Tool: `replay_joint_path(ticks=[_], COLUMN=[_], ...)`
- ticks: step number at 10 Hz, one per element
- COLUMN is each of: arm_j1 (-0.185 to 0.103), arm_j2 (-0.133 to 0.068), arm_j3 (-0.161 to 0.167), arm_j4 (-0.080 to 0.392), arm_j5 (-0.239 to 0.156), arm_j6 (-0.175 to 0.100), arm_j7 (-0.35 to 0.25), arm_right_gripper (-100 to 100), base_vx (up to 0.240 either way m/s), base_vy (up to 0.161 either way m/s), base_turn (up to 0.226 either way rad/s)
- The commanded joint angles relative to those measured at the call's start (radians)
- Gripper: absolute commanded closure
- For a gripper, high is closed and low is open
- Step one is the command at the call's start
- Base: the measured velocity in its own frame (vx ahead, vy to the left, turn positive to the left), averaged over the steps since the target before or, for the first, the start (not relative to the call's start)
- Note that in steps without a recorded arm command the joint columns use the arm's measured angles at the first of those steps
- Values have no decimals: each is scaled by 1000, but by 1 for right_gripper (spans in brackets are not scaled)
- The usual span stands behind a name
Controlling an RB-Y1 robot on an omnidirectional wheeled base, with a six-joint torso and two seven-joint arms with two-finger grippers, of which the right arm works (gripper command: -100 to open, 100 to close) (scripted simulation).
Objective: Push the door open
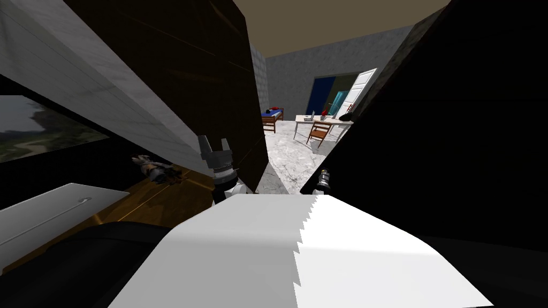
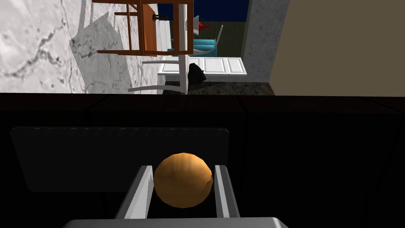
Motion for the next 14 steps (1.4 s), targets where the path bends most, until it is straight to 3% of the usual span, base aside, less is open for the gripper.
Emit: replay_joint_path(ticks=[1, 9, 14], arm_j1=[22, 39, 44], arm_j2=[-9, -23, -26], arm_j3=[-29, -122, -154], arm_j4=[-22, -25, -23], arm_j5=[-10, -39, -52], arm_j6=[8, 11, 12], arm_j7=[4, 22, 30], arm_right_gripper=[100, 100, 100], base_vx=[214, 176, 149], base_vy=[4, -6, -10], base_turn=[-31, -29, -31])
